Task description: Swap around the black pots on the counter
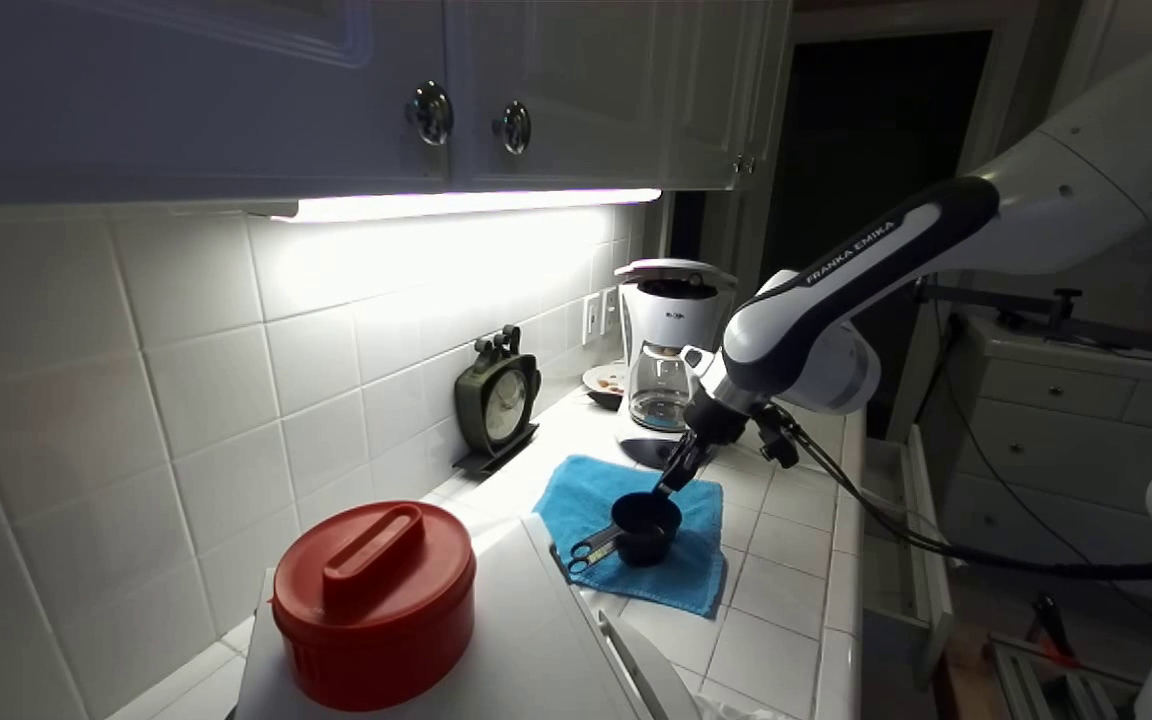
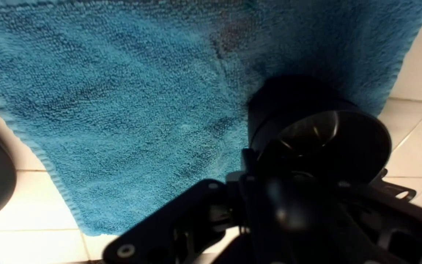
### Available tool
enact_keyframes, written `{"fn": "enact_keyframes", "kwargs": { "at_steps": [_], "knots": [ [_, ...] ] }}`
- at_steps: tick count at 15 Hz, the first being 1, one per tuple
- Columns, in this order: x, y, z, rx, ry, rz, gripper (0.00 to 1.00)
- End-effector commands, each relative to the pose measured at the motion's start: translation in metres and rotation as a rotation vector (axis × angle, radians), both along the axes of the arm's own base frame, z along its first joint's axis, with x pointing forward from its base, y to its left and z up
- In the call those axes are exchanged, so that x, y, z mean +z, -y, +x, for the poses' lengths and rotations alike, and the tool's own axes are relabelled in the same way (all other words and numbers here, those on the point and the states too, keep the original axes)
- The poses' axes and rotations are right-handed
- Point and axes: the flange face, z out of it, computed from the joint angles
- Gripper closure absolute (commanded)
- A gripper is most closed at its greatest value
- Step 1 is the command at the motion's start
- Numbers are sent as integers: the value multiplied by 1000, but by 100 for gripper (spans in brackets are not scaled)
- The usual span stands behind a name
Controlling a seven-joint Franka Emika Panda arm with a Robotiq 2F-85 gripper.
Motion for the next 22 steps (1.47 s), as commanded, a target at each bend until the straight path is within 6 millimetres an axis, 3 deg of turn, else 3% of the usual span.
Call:
{"fn": "enact_keyframes", "kwargs": {
  "at_steps": [1,10,19,22],
  "knots": [
    [-7,1,8,17,-5,1,99],
    [12,13,6,-20,47,23,96],
    [22,20,6,-73,54,195,96],
    [16,35,4,-134,13,162,96]
  ]
}}
